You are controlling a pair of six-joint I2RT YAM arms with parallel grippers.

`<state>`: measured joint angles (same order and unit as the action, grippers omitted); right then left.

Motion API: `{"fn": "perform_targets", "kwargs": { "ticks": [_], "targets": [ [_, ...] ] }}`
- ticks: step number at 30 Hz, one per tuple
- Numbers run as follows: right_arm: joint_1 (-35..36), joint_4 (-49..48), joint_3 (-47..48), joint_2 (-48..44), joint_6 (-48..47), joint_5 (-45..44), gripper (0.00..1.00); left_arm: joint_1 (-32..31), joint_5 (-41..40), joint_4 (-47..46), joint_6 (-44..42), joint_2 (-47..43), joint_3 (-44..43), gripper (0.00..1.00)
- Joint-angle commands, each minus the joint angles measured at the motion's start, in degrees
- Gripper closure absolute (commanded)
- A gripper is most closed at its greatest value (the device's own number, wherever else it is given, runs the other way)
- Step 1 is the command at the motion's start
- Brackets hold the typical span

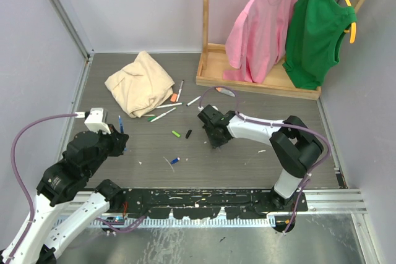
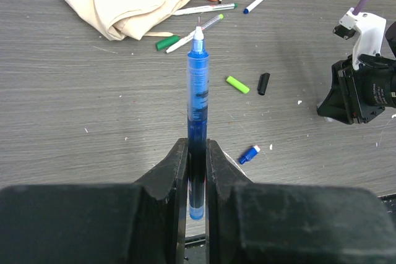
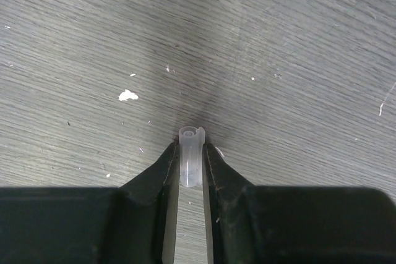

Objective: Insert the pens into the pen caps
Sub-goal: Pick up the pen cap from the center of the board.

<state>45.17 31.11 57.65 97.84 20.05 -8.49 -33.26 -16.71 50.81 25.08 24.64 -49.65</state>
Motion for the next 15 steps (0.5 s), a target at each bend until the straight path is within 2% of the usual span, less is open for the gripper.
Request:
{"fn": "perform_targets", "kwargs": {
  "ticks": [1,8,15],
  "targets": [
    [0.03,-0.81,-3.32,0.49,0.57,-3.43,0.88,-0.06,0.61,-3.26,0.06,0.58,0.01,1.00],
    [0.01,-5.89,-3.63,-11.28,0.10,-2.06,1.00,-0.06,3.59,-5.76,-0.25,0.87,0.36,1.00],
    [-0.01,-15.34,-5.28,-24.89,-0.08,-1.59,1.00,-0.01,13.53,-9.41,-1.39,3.13,-0.19,1.00]
  ]
}}
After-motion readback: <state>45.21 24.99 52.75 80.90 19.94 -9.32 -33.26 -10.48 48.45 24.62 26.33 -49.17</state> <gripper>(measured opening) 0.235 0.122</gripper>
